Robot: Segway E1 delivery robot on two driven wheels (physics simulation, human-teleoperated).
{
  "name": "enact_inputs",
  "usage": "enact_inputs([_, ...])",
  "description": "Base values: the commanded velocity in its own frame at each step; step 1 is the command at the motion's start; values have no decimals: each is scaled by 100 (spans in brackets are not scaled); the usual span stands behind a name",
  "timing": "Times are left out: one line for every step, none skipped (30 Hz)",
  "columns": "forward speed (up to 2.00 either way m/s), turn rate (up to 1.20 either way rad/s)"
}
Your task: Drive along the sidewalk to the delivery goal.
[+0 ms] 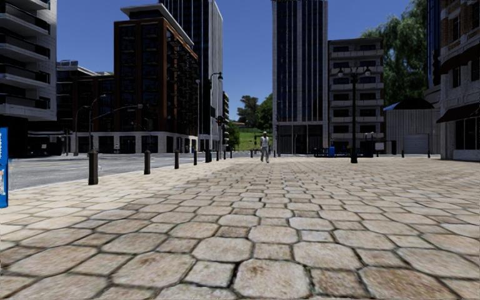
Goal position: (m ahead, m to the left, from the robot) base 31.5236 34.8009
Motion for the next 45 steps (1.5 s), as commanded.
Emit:
enact_inputs([200, 13])
enact_inputs([200, 5])
enact_inputs([200, 5])
enact_inputs([200, 0])
enact_inputs([200, 0])
enact_inputs([200, 0])
enact_inputs([200, 0])
enact_inputs([200, 0])
enact_inputs([200, 0])
enact_inputs([200, 0])
enact_inputs([200, 0])
enact_inputs([200, 0])
enact_inputs([200, 0])
enact_inputs([200, 0])
enact_inputs([200, 0])
enact_inputs([200, 0])
enact_inputs([200, 0])
enact_inputs([200, 0])
enact_inputs([200, 0])
enact_inputs([200, 0])
enact_inputs([200, 0])
enact_inputs([200, 0])
enact_inputs([200, 0])
enact_inputs([200, 0])
enact_inputs([200, 0])
enact_inputs([200, 0])
enact_inputs([200, 0])
enact_inputs([200, 0])
enact_inputs([200, 0])
enact_inputs([200, 0])
enact_inputs([200, 0])
enact_inputs([200, 0])
enact_inputs([200, 0])
enact_inputs([200, 0])
enact_inputs([200, 0])
enact_inputs([200, 0])
enact_inputs([200, 0])
enact_inputs([200, 0])
enact_inputs([200, 0])
enact_inputs([200, 0])
enact_inputs([200, 0])
enact_inputs([200, 0])
enact_inputs([200, 0])
enact_inputs([200, 0])
enact_inputs([200, 0])
